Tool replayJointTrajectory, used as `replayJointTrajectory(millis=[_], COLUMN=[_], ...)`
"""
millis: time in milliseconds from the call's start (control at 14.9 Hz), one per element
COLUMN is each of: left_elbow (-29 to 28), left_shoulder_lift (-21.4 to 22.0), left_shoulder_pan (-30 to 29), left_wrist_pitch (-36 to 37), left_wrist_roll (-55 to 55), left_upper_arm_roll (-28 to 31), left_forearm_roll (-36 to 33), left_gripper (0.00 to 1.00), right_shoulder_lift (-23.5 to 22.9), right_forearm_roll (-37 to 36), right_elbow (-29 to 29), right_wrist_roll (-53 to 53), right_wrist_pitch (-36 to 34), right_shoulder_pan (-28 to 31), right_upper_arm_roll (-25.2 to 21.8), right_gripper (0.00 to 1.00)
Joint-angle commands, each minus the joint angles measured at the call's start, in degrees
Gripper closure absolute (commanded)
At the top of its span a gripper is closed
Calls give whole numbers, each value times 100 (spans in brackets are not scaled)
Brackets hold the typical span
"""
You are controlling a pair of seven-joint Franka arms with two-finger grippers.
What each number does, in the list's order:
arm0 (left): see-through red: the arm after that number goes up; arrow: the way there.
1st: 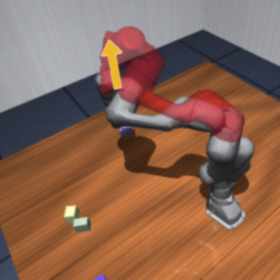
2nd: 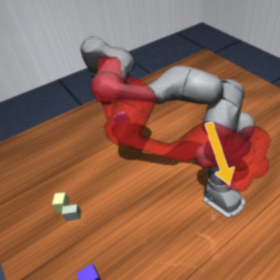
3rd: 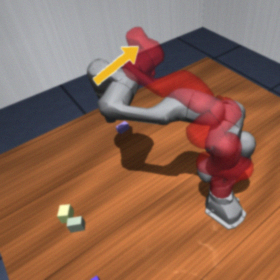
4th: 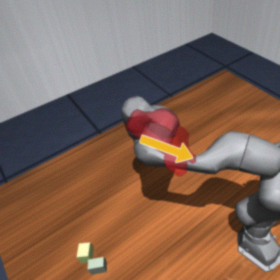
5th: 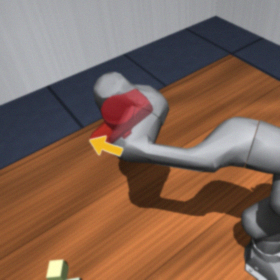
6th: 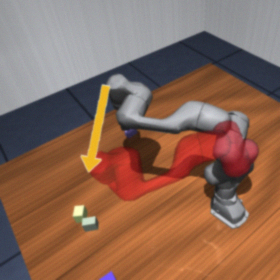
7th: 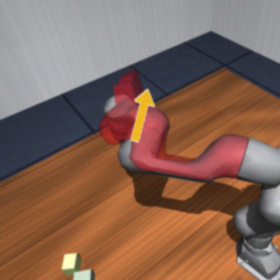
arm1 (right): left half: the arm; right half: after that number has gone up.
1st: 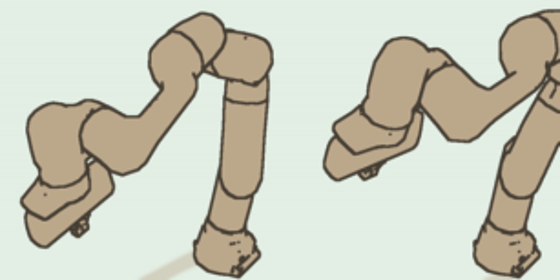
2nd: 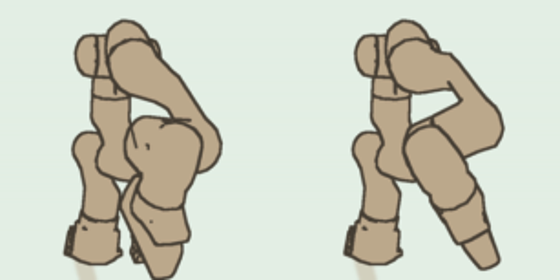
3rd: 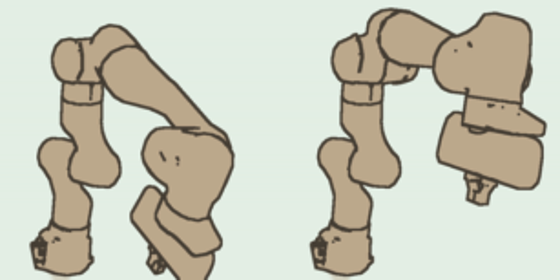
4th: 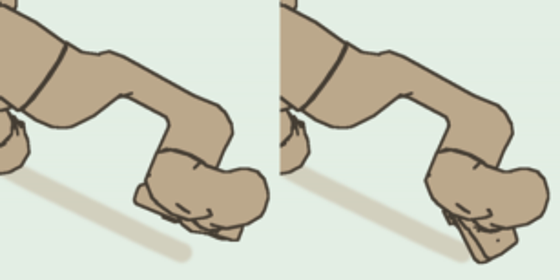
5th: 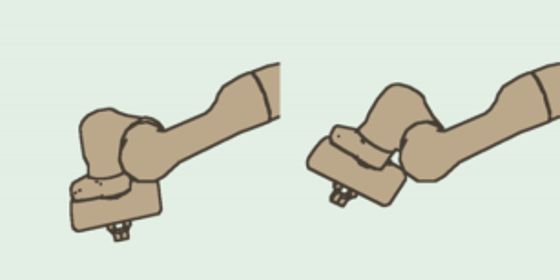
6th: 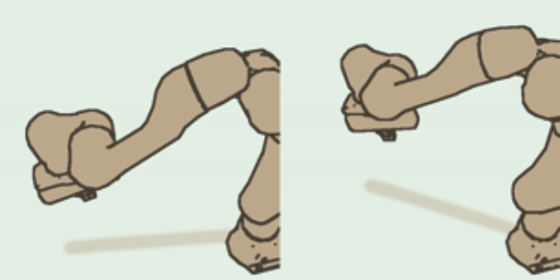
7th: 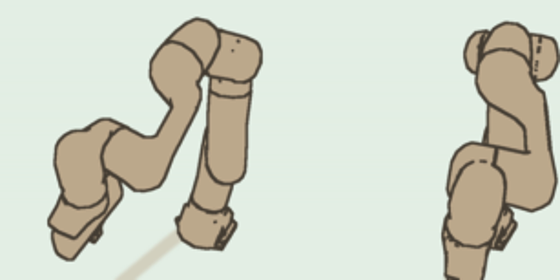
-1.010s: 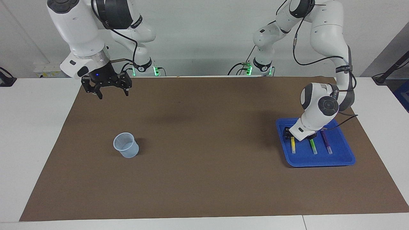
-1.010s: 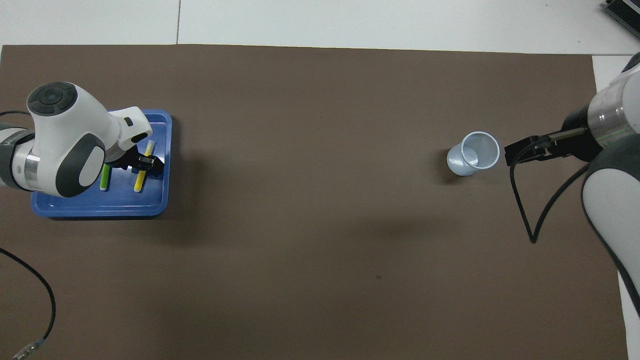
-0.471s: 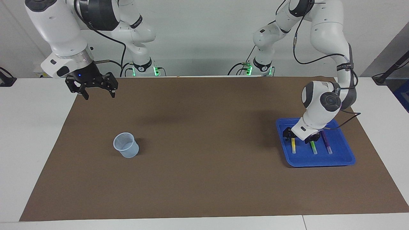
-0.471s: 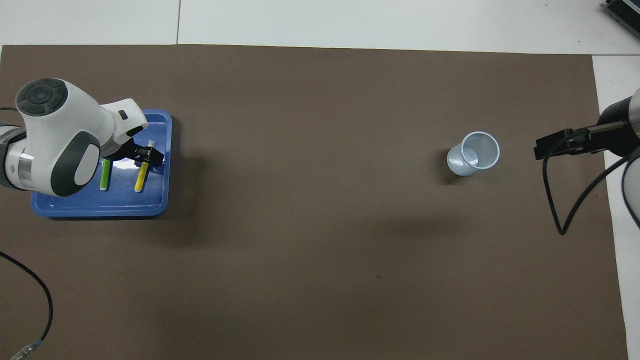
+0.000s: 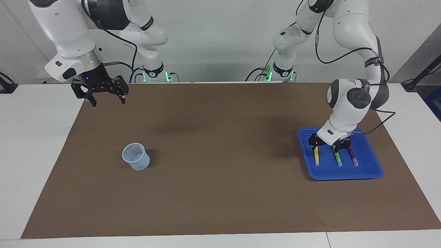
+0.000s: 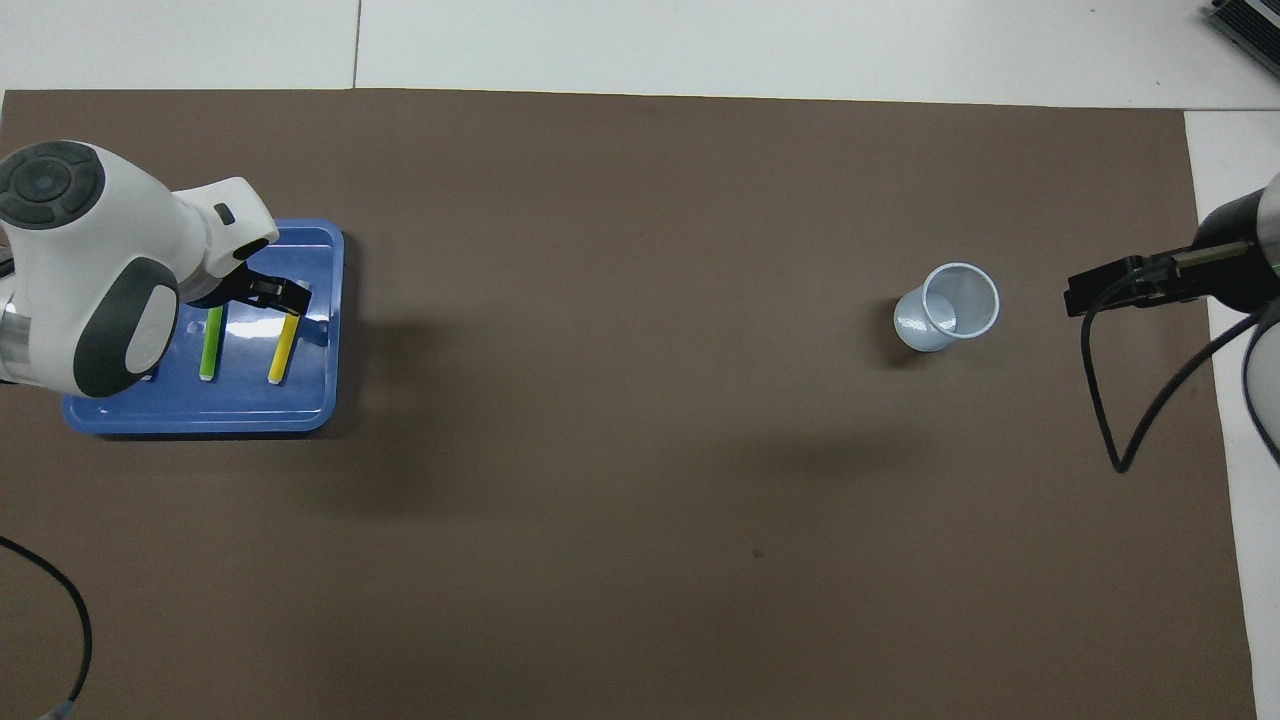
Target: Right arm passes pens to left for tray arrangement
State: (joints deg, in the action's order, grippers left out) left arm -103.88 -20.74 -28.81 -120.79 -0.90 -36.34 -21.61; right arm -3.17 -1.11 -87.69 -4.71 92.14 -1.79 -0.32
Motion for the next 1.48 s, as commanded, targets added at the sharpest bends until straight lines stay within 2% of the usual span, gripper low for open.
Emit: replayJointTrajectory(millis=[0,404,606,741,875,942,1077,1144,1414], left_elbow=[-62,219,517,553,667,807,1254,1300,1327], left_shoulder_lift=[280,517,825,905,1071,1159,1204,1282,1441], left_shoulder_pan=[16,-37,-211,-371,-240,153,1862,2401,2748], left_wrist_pitch=[99,653,1205,1347,1575,1794,2199,2270,2489], left_wrist_roll=[-51,-77,-77,1,107,99,116,134,178], left_upper_arm_roll=[4,-251,-190,-207,-146,167,1850,2458,2981], left_forearm_roll=[-72,34,1216,1326,1300,1300,1308,1361,1370], left_gripper=[0,0,0,0,0,0,0,0,0], right_shoulder_lift=[35,35,35,35,35,35,35,35,35], right_forearm_roll=[5,172,181,242,260,251,251,251,251], right_elbow=[-11,-2,-2,-2,-2,-2,-2,-2,7], right_wrist_roll=[-109,-100,-100,-92,31,14,5,-4,-4], right_wrist_pitch=[41,41,32,41,58,58,58,58,58], right_shoulder_pan=[12,20,20,20,20,20,20,20,20], right_upper_arm_roll=[-3,-12,-12,-12,-12,-12,-12,-12,-12], right_gripper=[0,0,0,0,0,0,0,0,0])
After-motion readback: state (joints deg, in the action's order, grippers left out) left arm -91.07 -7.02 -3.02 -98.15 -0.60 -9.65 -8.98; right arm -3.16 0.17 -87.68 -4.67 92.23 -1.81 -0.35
